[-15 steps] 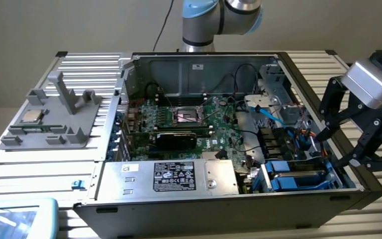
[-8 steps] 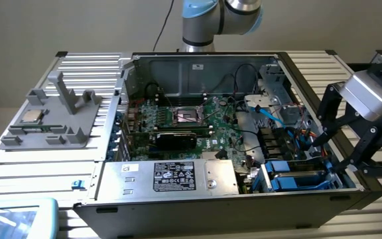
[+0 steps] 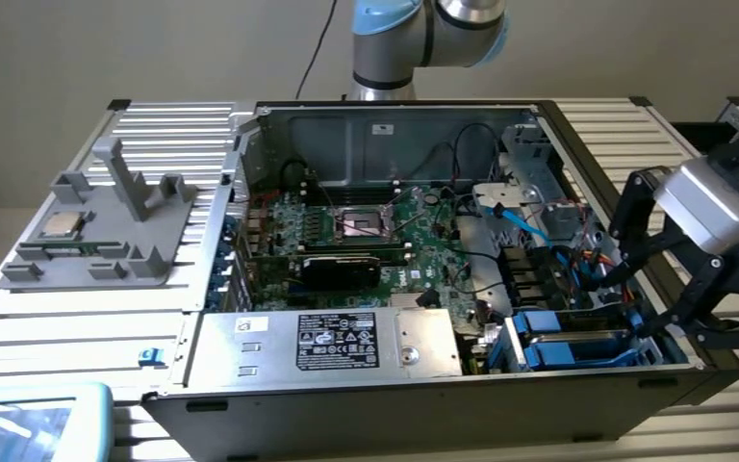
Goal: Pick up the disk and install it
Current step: 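Insert the first disk wire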
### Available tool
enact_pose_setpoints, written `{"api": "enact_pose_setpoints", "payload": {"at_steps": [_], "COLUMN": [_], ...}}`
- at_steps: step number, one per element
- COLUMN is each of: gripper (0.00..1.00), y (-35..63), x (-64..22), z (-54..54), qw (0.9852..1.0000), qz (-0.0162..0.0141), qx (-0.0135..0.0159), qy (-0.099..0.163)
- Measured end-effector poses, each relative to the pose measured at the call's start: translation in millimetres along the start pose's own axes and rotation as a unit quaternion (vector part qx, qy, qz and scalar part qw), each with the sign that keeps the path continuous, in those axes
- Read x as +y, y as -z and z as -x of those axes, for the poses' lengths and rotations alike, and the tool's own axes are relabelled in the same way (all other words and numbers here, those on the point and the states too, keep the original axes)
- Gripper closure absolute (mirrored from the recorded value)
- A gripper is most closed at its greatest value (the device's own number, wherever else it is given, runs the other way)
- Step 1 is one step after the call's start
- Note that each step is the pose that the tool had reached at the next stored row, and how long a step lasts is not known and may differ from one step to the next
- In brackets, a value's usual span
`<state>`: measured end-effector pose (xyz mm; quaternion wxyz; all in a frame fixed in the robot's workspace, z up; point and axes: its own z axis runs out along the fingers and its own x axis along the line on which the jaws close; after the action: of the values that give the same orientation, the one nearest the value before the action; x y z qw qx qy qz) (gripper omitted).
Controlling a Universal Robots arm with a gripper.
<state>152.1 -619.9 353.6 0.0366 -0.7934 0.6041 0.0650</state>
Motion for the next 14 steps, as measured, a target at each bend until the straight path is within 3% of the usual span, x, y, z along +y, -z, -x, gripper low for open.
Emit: {"api": "enact_pose_setpoints", "payload": {"at_steps": [3,5,11,14], "gripper": [0.48,0.48,0.48,0.48], "y": [-2.0,-2.2,-3.8,-4.5], "x": [0.0,0.6,4.9,7.9], "z": [-1.4,-4.4,-10.7,-10.0], "qw": [1.0000,0.9999,0.9998,0.9998], "qz": [-0.0019,-0.0020,-0.0037,-0.0039], "qx": [-0.0077,-0.0103,-0.0175,-0.0183], "qy": [0.002,0.002,0.004,0.005]}}
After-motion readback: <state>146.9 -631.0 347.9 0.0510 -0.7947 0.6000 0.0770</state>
